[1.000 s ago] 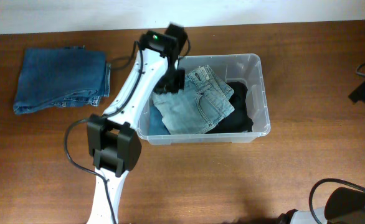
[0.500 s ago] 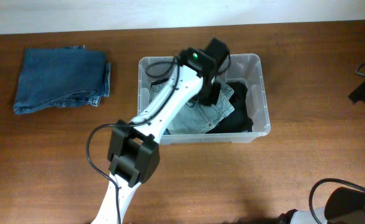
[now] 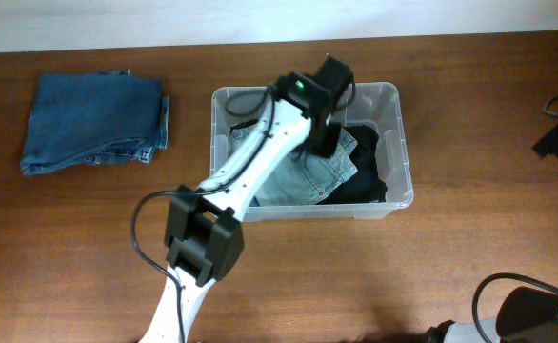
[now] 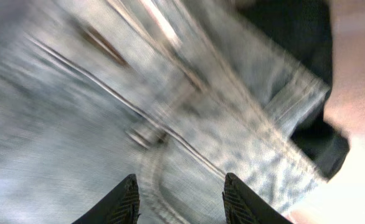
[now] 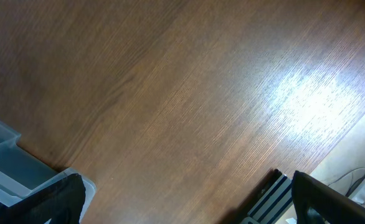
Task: Pack container
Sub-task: 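Lower the light blue jeans into the bin and press them flat with the left gripper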
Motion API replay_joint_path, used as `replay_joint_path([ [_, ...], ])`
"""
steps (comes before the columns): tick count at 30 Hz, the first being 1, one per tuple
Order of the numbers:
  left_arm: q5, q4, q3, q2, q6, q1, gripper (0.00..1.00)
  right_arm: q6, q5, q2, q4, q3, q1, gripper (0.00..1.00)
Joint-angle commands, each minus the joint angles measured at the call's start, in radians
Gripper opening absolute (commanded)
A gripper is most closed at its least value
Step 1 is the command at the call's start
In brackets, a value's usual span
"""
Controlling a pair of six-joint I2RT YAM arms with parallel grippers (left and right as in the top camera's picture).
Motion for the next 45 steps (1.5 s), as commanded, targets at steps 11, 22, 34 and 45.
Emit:
replay_joint_path([
  [11,0.030,-0.137,-0.196,0.006,-0.061,0.117,0.44,0.011,0.003,-0.008,0.000,0.000,-0.006,0.98],
  [22,0.029,-0.032,-0.273,-0.005,-0.034,0.122,0.44,0.011,0.003,-0.008,0.000,0.000,-0.006,0.99],
  [34,0.022,0.064,-0.050,-0.005,-0.024,0.075,0.44,0.011,0.003,-0.008,0.000,0.000,-0.006,0.99],
  [45,-0.004,0.095,-0.051,0.139,-0.023,0.042,0.45,0.011,0.003,-0.008,0.000,0.000,-0.006,0.98],
])
